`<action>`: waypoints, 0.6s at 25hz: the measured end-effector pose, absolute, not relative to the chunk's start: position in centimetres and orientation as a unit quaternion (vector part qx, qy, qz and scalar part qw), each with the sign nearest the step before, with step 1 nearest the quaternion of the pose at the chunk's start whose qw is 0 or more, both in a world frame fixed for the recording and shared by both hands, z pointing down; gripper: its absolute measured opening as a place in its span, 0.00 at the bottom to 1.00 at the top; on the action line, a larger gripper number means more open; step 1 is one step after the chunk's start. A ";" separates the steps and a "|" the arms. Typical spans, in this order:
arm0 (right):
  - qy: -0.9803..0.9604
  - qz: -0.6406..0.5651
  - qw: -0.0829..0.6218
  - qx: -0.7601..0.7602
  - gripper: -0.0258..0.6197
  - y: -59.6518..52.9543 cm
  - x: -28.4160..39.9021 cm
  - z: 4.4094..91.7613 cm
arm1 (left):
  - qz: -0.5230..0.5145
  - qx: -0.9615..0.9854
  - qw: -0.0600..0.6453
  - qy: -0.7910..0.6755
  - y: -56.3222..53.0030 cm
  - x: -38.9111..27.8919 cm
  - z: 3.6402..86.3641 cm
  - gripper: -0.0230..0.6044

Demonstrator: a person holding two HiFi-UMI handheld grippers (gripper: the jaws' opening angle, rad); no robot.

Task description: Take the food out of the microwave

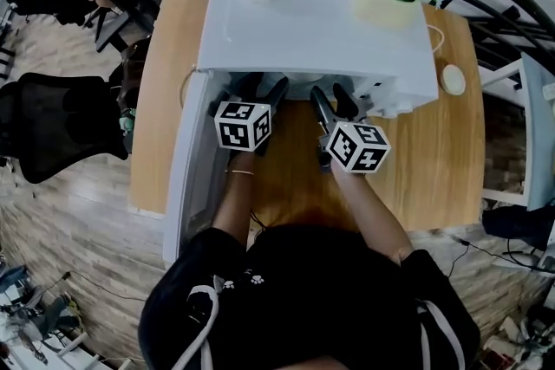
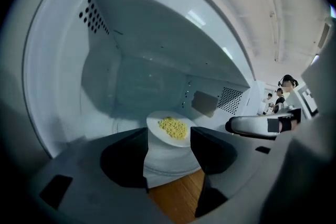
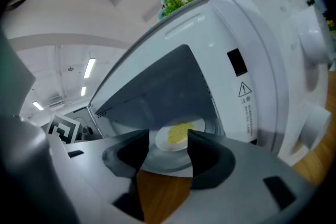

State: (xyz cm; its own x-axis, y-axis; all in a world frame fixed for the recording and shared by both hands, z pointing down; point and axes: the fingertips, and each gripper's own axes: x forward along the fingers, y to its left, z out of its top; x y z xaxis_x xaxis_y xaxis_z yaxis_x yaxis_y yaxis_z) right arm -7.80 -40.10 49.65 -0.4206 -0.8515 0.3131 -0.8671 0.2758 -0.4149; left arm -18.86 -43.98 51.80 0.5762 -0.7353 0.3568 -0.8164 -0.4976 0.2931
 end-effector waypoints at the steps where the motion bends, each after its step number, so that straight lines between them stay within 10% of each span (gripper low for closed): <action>1: -0.794 0.275 0.015 0.542 0.37 -40.5 -7.8 50.0 | 0.091 0.858 0.225 -0.452 -44.2 -18.9 52.1 0.40; 15: -0.747 0.322 0.048 0.579 0.42 -43.6 -8.1 54.1 | 0.114 0.842 0.264 -0.457 -46.4 -18.4 55.0 0.40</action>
State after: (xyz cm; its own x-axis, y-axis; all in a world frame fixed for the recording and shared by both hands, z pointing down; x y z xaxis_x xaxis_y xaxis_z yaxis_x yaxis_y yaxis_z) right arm -8.07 -43.65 54.13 -0.3242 -0.8349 0.4447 -0.8969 0.1217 -0.4252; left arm -18.38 -46.43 55.05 0.5560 -0.7098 0.4324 -0.8297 -0.4430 0.3397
